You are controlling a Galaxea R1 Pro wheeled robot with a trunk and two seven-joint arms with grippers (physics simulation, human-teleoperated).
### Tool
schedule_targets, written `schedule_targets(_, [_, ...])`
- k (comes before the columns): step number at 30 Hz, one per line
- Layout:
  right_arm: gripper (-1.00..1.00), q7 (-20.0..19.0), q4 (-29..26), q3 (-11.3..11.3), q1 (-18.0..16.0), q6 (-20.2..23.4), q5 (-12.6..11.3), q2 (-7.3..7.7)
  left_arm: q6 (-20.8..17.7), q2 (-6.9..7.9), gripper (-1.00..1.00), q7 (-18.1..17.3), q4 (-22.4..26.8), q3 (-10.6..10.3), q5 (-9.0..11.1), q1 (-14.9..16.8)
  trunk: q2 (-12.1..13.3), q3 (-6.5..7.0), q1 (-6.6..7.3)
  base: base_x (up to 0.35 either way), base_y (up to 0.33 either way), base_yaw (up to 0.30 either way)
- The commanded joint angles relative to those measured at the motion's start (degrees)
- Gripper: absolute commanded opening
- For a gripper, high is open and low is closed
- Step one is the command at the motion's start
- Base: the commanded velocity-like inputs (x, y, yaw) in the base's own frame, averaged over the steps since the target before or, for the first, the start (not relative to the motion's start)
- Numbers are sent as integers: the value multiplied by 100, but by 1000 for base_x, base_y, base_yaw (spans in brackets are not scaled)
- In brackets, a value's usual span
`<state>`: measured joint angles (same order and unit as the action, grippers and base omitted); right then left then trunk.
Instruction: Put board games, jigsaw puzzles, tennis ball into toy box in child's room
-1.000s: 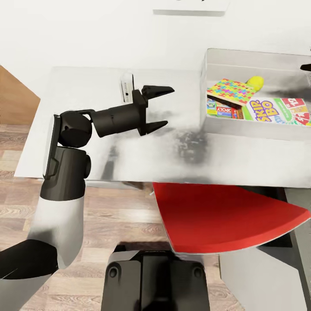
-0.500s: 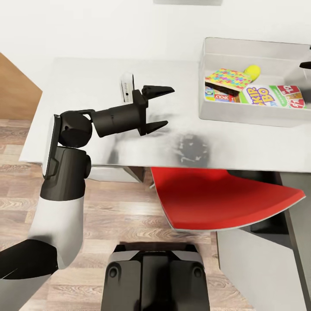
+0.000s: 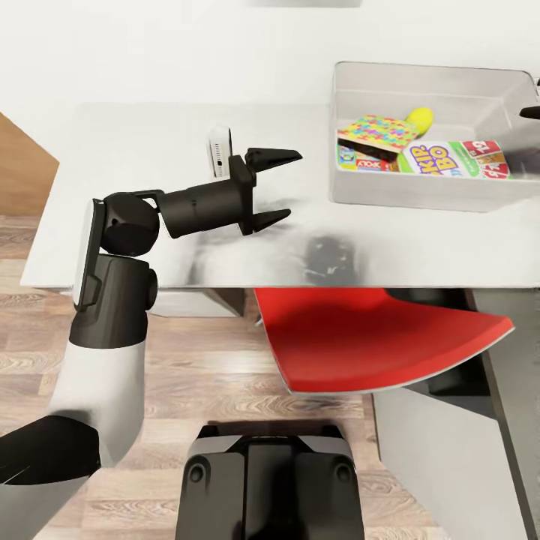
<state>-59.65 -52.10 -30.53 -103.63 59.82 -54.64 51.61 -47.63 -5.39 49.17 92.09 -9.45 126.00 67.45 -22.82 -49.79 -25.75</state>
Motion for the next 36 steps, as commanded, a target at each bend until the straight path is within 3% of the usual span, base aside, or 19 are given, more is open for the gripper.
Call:
schedule_targets(1, [100,-21,4,-32,-19,18,-12,8,-5,-5,100,58,1,8,53,5,-10,-6,-4,-5,0,-217])
schedule_targets(17, [100,-17,-9,-26,-31,18,-21,4,-11,-5,100,58,1,12,55,5,-10,24,-4,-2,0,-246])
schedule_targets(29, [100,-13,-10,-32,-28,18,-20,6,-18,-6,100,55,1,13,52,22,-10,31,-4,0,0,-95])
schedule_targets(36, [100,-12,-11,-52,-21,18,-20,7,-21,-9,100,77,1,7,59,359,-10,32,-4,0,0,-24])
